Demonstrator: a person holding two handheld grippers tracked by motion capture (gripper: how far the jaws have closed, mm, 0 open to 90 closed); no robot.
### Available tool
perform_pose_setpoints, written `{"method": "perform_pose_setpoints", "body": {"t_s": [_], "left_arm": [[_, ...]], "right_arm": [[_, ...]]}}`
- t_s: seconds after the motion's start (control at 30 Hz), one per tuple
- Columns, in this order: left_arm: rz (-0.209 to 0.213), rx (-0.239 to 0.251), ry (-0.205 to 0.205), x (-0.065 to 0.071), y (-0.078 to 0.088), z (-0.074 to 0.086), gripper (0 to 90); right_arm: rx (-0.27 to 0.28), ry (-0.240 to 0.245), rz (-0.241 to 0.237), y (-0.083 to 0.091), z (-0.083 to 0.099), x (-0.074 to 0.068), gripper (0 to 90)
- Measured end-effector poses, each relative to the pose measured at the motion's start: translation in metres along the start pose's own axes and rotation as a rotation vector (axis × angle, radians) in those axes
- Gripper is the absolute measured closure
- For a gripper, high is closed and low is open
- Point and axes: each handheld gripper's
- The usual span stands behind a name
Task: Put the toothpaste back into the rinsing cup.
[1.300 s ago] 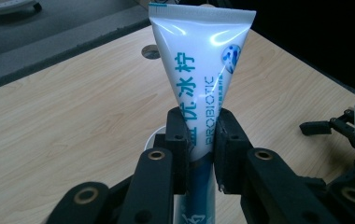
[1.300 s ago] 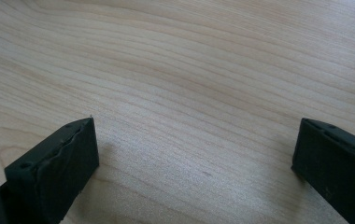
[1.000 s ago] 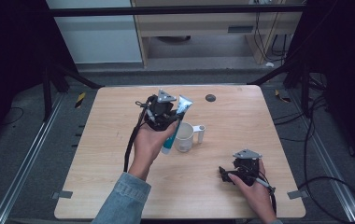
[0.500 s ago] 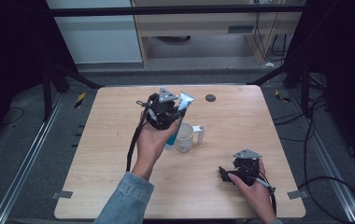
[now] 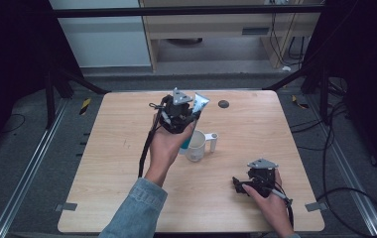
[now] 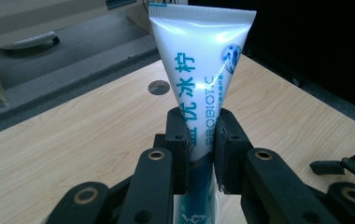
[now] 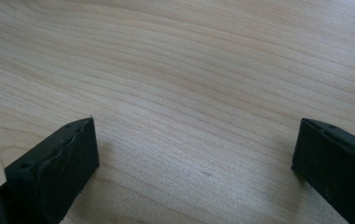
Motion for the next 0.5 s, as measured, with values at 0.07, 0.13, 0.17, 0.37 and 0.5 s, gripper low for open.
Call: {"method": "perform_pose_setpoints", "body": {"t_s": [0.07,0.13,0.17,0.37,0.5], "left_arm": [[0.004,0.012,-0.004,0.001,-0.002,-0.002,77.5],[0.003,0.010,-0.007,0.001,-0.003,-0.004,77.5],[-0.001,0.022,-0.004,0.001,-0.006,-0.005,77.5],[0.016,0.057,0.003,-0.005,-0.013,-0.004,77.5],[0.018,0.064,0.014,-0.008,-0.017,-0.003,77.5]], "right_arm": [[0.000,0.000,0.000,0.000,0.000,0.000,0.6],[0.000,0.001,0.000,0.000,0.000,0.000,0.6],[0.000,0.001,0.000,0.000,0.000,0.000,0.6],[0.002,-0.001,-0.001,0.000,0.000,0.000,0.6],[0.001,-0.001,-0.001,0.000,0.000,0.000,0.6]]}}
Point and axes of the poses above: each handheld gripper's, and its own axes: y roughly backward along the jaws, z roughly out of its underside, x roughly to its right, and after that the axes turned 2 degrees about z, right-handed
